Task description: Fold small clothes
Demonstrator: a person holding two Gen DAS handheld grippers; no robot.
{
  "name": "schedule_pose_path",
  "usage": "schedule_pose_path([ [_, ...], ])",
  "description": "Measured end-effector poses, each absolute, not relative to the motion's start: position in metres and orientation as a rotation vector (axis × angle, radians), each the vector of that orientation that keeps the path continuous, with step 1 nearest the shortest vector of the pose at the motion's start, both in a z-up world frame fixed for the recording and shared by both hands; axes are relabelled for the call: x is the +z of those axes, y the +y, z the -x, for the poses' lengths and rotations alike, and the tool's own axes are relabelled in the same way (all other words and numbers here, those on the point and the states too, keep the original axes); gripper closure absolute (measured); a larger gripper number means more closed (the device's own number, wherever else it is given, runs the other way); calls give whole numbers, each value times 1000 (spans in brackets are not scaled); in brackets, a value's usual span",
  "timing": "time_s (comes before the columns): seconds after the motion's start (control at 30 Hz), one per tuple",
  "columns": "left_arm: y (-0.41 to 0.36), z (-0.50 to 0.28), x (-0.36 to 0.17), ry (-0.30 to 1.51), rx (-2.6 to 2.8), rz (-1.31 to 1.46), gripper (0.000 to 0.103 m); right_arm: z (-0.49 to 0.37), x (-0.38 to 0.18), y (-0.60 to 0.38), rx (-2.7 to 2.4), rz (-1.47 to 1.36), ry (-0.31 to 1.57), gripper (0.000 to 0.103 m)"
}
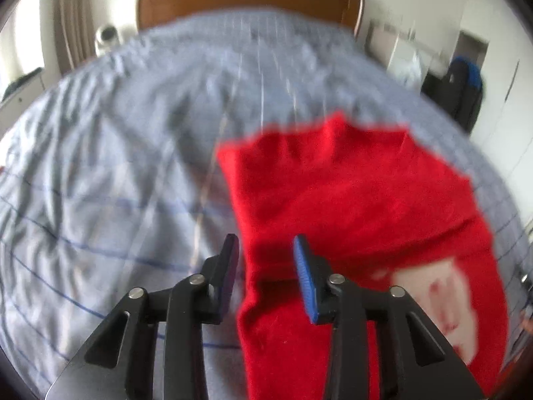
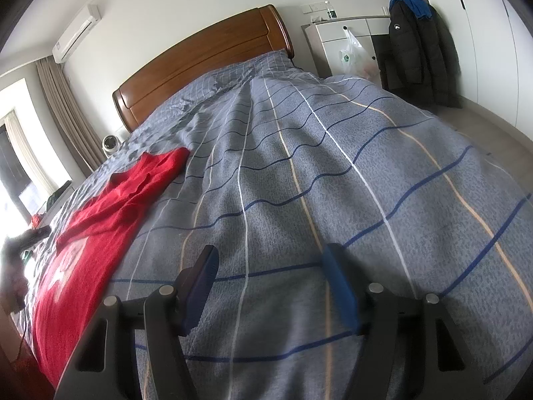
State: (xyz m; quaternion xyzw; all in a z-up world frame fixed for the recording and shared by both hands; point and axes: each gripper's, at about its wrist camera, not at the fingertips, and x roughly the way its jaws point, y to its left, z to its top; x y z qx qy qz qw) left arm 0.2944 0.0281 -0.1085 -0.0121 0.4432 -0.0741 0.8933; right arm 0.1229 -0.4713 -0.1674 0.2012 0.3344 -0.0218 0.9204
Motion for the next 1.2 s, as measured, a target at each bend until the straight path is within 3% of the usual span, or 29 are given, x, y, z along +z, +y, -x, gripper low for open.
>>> schedule_pose_path([
  [0.57, 33, -268, -124, 907, -131, -26, 81, -123, -167, -471, -47, -411, 687, 38],
  [0.73, 31, -243, -121, 900, -102, -104, 63, -122, -167, -470, -49, -407, 689, 38],
  [0.8, 36, -233, -117, 903, -78, -102, 37, -122, -168, -469, -52, -403, 690, 38],
  [0.9, 51, -208, -101, 892, -14, -76, 17, -122, -168, -468, -57, -397, 692, 38],
  [1.0, 60, -192, -93, 878, 29, -67, 9, -123, -168, -466, -65, -386, 695, 38],
  [1.2, 66, -178, -101, 870, 87, -123, 9, -124, -167, -461, -82, -361, 704, 38],
])
